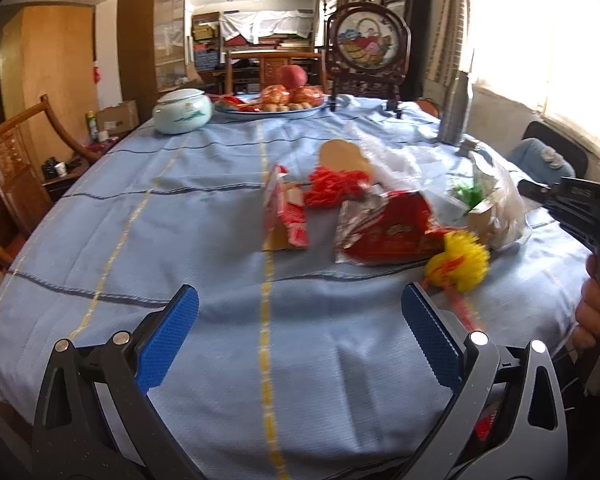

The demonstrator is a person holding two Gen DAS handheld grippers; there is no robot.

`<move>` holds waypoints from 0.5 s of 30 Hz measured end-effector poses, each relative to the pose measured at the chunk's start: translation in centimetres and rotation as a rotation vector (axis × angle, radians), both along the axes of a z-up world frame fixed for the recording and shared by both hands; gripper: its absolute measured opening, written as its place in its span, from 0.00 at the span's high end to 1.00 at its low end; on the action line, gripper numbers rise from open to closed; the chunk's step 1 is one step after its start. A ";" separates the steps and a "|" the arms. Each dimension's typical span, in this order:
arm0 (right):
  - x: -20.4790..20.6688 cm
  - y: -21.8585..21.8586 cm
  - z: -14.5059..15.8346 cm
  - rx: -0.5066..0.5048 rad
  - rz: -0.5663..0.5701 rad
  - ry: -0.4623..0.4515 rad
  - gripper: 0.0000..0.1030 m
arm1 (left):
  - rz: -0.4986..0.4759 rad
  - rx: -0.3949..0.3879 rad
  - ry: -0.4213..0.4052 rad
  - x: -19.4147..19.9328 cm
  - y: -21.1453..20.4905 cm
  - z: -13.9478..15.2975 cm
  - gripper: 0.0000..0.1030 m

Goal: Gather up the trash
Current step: 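Reach the right tool to the white tissue and close on it, then grasp the yellow pom-pom flower with the left tool while the right tool holds the tissue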

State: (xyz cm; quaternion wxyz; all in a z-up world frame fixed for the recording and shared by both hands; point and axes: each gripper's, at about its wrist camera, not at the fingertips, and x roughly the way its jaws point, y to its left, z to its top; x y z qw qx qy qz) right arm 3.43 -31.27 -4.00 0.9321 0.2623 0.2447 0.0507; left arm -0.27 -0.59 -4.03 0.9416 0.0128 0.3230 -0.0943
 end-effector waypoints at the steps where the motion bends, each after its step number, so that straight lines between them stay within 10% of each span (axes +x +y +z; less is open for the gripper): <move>1: -1.1 -0.2 0.4 -0.005 -0.006 -0.025 0.99 | -0.012 -0.006 0.001 0.1 -0.3 0.1 0.06; 15: -10.8 -4.0 2.6 -0.001 -0.055 -0.161 0.99 | -0.235 0.038 0.000 1.7 -9.9 0.2 0.06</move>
